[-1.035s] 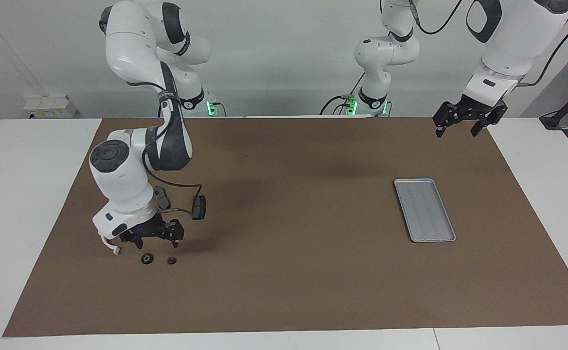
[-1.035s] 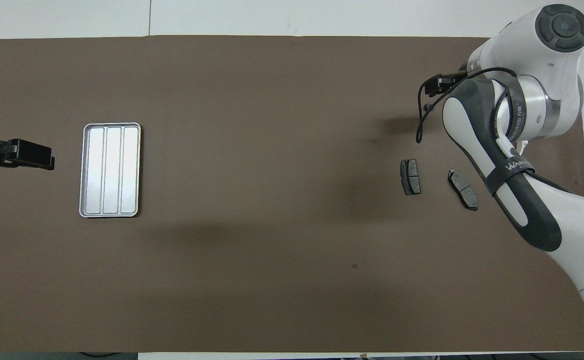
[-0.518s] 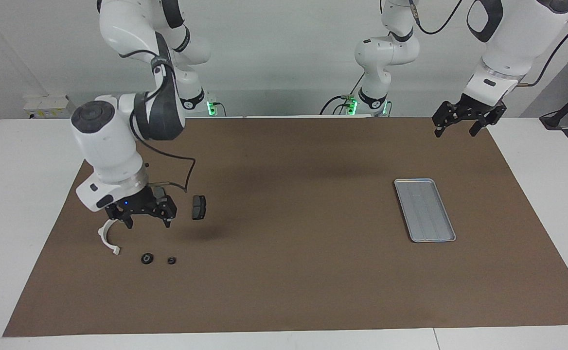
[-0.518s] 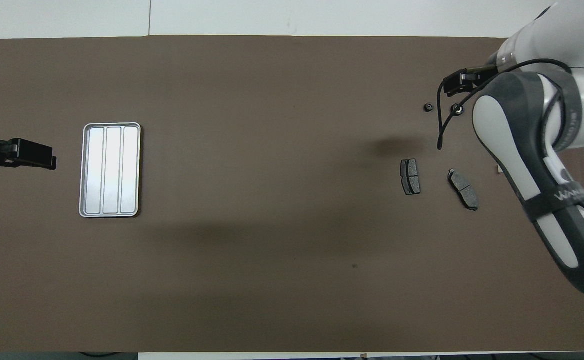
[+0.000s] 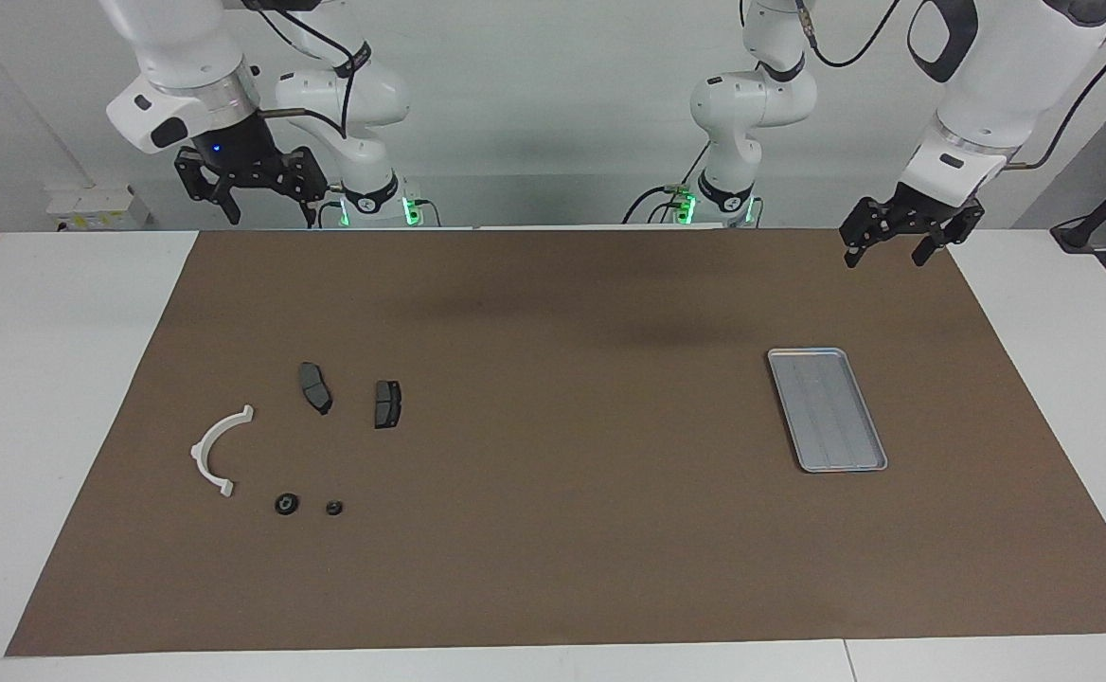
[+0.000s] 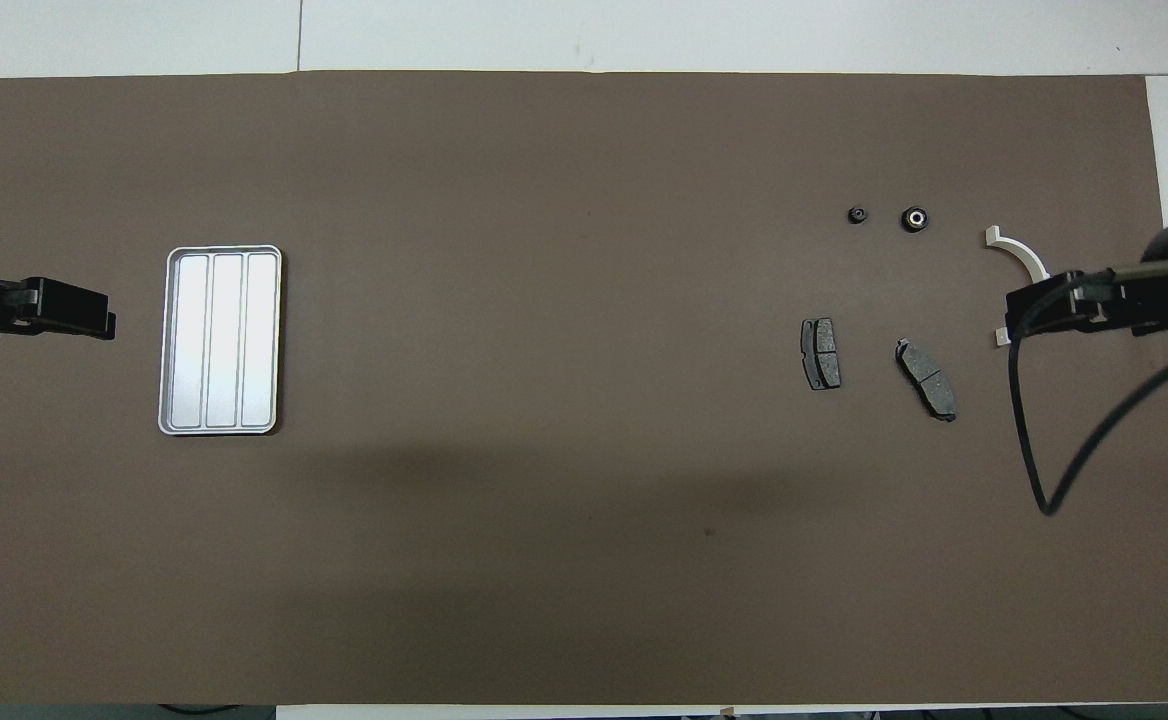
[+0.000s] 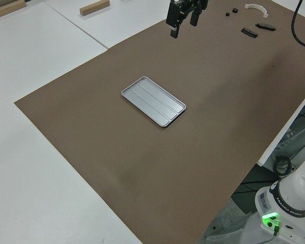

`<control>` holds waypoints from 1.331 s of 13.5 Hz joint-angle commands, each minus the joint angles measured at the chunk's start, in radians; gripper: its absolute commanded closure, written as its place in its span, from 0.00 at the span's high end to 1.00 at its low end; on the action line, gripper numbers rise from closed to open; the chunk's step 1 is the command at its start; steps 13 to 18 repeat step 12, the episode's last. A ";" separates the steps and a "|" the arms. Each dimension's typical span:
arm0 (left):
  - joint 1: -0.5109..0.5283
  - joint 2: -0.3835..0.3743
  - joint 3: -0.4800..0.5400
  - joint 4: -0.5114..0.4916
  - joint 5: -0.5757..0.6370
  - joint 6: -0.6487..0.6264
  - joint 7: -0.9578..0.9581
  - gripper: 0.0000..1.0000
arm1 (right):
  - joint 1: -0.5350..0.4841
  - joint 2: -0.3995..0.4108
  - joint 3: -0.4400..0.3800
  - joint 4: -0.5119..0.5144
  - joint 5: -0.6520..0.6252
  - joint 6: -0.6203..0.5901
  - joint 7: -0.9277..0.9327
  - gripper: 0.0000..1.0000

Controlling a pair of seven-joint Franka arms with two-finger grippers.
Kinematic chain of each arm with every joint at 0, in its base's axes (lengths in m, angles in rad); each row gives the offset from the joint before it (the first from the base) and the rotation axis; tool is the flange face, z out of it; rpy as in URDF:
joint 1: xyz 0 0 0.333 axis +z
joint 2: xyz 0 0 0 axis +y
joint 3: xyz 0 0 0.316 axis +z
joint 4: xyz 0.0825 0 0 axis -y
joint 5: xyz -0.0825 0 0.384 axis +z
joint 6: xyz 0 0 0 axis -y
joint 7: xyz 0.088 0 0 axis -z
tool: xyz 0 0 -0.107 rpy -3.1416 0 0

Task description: Place bearing gear from tray to pile

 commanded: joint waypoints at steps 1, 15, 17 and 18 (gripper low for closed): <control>-0.004 -0.023 0.002 -0.017 -0.011 -0.003 0.003 1.00 | -0.012 -0.004 0.016 -0.031 0.018 -0.011 0.017 1.00; -0.001 -0.023 0.002 -0.017 -0.011 -0.003 0.003 1.00 | -0.009 0.005 0.021 -0.031 0.012 0.109 0.029 1.00; -0.001 -0.023 0.002 -0.017 -0.011 -0.003 0.003 1.00 | -0.009 0.005 0.021 -0.031 0.012 0.109 0.029 1.00; -0.001 -0.023 0.002 -0.017 -0.011 -0.003 0.003 1.00 | -0.009 0.005 0.021 -0.031 0.012 0.109 0.029 1.00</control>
